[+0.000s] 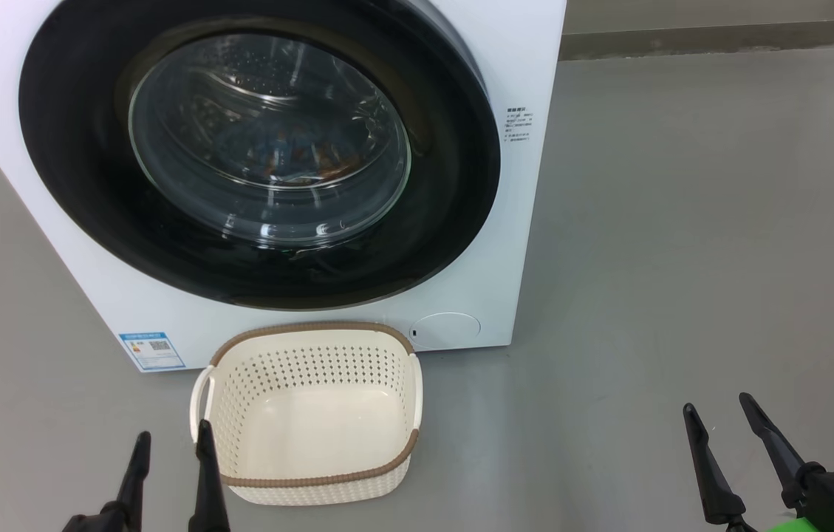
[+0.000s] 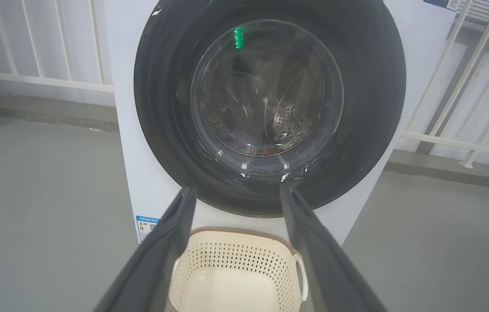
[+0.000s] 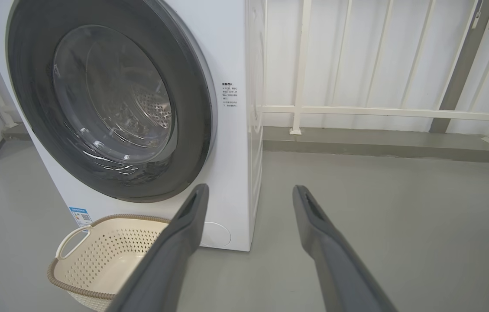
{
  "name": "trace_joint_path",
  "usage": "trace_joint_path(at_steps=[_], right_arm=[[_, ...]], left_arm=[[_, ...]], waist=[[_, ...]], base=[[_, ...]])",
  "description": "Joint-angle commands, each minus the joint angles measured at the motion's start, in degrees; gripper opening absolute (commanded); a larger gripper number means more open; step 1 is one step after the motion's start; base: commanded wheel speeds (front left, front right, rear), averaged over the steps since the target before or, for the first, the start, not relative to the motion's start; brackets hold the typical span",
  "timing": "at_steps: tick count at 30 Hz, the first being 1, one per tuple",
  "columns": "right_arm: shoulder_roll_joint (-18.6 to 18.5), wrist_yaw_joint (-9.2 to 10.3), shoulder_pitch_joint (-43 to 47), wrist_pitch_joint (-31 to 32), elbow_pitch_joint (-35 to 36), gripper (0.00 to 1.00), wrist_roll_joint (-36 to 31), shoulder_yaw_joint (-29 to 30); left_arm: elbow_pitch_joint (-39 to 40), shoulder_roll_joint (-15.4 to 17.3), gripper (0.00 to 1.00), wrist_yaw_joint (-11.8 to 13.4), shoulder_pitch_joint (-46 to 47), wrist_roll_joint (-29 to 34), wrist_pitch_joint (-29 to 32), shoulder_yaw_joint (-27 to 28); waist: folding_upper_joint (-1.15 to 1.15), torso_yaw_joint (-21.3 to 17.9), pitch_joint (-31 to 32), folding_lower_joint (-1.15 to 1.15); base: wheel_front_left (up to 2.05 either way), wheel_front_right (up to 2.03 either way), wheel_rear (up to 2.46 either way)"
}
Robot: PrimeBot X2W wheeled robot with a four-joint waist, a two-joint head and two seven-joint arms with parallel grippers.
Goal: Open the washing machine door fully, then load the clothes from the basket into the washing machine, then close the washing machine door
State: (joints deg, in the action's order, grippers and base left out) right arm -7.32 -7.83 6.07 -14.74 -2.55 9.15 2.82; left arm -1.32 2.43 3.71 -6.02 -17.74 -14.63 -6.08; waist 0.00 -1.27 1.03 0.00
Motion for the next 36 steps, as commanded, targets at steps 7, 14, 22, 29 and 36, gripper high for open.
trace_joint_path(at_steps=[7, 14, 22, 29, 36], right_arm=[[-0.7, 0.34, -1.3, -0.3, 0.8, 1.00, -0.8, -1.9], [0.7, -0.02, 0.2, 0.1, -2.9, 0.00, 0.6, -0.5], [0.7, 0.00, -0.5, 1.3, -3.4, 0.00, 6.3, -0.5], [0.7, 0.02, -1.3, 2.3, -4.0, 0.00, 11.1, -0.5], [0.8, 0.04, -2.0, 3.3, -4.5, 0.00, 15.9, -0.5]], left_arm=[[2.1, 0.4, 1.00, -0.3, 0.6, 0.7, -0.4, 2.2], [-1.8, -0.4, 0.00, -0.3, -0.5, -0.8, 0.1, -0.2], [-2.4, -0.1, 0.00, -1.0, 0.2, -6.0, 1.2, 0.3], [-3.2, 0.2, 0.00, -1.6, 1.0, -10.4, 2.1, 0.7], [-3.9, 0.5, 0.00, -2.3, 1.8, -14.8, 3.1, 1.1]], waist=[[0.00, 0.2, -0.3, 0.00], [0.00, 0.3, -0.4, 0.00], [0.00, 0.4, -0.3, 0.06], [0.00, 0.5, -0.5, 0.00], [0.00, 0.5, -0.5, 0.00]], base=[[0.00, 0.00, 0.00], [0.00, 0.00, 0.00], [0.00, 0.00, 0.00], [0.00, 0.00, 0.00], [0.00, 0.00, 0.00]])
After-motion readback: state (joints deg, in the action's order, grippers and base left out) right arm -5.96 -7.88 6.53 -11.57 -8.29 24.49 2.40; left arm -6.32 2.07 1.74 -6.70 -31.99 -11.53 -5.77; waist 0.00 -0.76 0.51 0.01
